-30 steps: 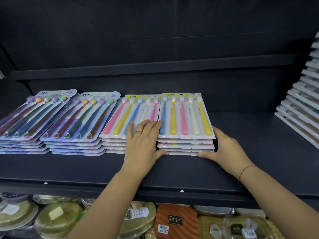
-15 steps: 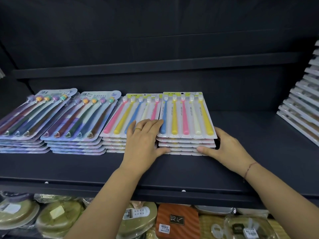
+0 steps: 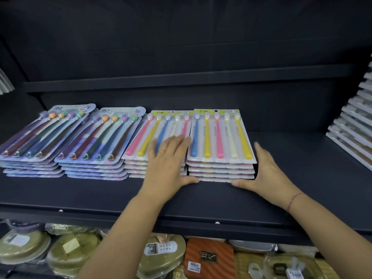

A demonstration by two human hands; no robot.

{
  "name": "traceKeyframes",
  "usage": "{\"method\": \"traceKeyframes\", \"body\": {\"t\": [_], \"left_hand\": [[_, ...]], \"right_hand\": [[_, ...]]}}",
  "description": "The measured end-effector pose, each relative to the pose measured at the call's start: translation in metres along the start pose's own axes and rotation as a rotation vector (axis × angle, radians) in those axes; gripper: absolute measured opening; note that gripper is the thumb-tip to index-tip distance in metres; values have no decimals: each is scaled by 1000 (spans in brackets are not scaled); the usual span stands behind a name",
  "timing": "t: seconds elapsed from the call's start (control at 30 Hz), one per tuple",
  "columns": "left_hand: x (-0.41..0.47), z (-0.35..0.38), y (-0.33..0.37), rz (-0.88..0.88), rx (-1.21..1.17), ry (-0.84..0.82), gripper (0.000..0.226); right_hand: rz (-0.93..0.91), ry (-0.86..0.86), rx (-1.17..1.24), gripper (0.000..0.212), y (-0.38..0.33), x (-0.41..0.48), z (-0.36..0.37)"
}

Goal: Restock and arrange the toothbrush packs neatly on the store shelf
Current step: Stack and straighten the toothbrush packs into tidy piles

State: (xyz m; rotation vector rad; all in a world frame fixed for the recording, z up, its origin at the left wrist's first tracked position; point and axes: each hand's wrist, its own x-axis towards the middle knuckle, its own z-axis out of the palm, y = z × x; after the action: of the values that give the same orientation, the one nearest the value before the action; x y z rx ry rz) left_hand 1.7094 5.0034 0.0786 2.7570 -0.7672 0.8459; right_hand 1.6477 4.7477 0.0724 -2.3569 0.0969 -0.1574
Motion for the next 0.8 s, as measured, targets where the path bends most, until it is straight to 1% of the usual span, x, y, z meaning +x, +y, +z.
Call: {"method": "traceKeyframes", "body": {"t": [0.03, 0.07, 0.13, 0.17, 0.23, 0.27, 0.33, 0.37, 0.4, 0.43, 0.47, 0.5, 0.53, 0.57, 0.6, 0.63, 0.67, 0.7, 0.73, 0.8], "left_hand": [[-1, -8, -9, -43, -13, 20, 107], [-2, -17, -21, -109, -25, 44, 108], [-9, -37, -49, -262, -39, 70, 106], [-13, -45, -62, -330, -35, 68, 104], [-22, -53, -81, -427, -52, 16, 103], [-27, -53, -86, -458, -120, -51, 104], [-35, -54, -89, -510, -435, -178, 111], [-39, -54, -89, -511, -577, -196, 111], [-40, -57, -89, -513, -633, -162, 106], [-40, -61, -92, -544, -630, -62, 96], [-40, -65, -98, -620, -610, 106, 84], [-43, -67, -109, -766, -593, 292, 72], [-48, -67, -122, -963, -620, 462, 63], [-53, -67, -136, -1172, -708, 596, 58], [-57, -66, -150, -1354, -856, 679, 54], [-60, -63, -161, -1492, -1016, 706, 50], [-62, -60, -169, -1568, -1133, 698, 47], [-62, -59, -171, -1597, -1203, 666, 44], [-61, -60, -172, -1589, -1226, 644, 42], [-60, -62, -171, -1544, -1219, 644, 42]], "right_hand": [[-3, 50, -31, 122, -6, -3, -1], [-49, 133, -73, 121, -13, -6, -1], [-211, 293, -151, 111, -36, -12, 3], [-300, 324, -185, 104, -47, -11, 8], [-442, 286, -290, 89, -71, -6, 24], [-492, 235, -346, 83, -83, -3, 34], [-525, 129, -421, 72, -105, 3, 51], [-514, 89, -443, 67, -112, 7, 58], [-495, 62, -453, 64, -119, 10, 63], [-482, 58, -447, 64, -126, 13, 68], [-488, 63, -432, 66, -135, 16, 73], [-514, 62, -419, 68, -146, 17, 79], [-554, 48, -411, 71, -158, 20, 86], [-601, 21, -410, 72, -171, 23, 96], [-647, -17, -415, 74, -184, 26, 106], [-684, -59, -426, 76, -195, 31, 117], [-706, -98, -440, 77, -206, 36, 128], [-719, -131, -457, 78, -215, 41, 138], [-726, -150, -477, 77, -223, 47, 147], [-725, -156, -517, 73, -232, 57, 160]]}}
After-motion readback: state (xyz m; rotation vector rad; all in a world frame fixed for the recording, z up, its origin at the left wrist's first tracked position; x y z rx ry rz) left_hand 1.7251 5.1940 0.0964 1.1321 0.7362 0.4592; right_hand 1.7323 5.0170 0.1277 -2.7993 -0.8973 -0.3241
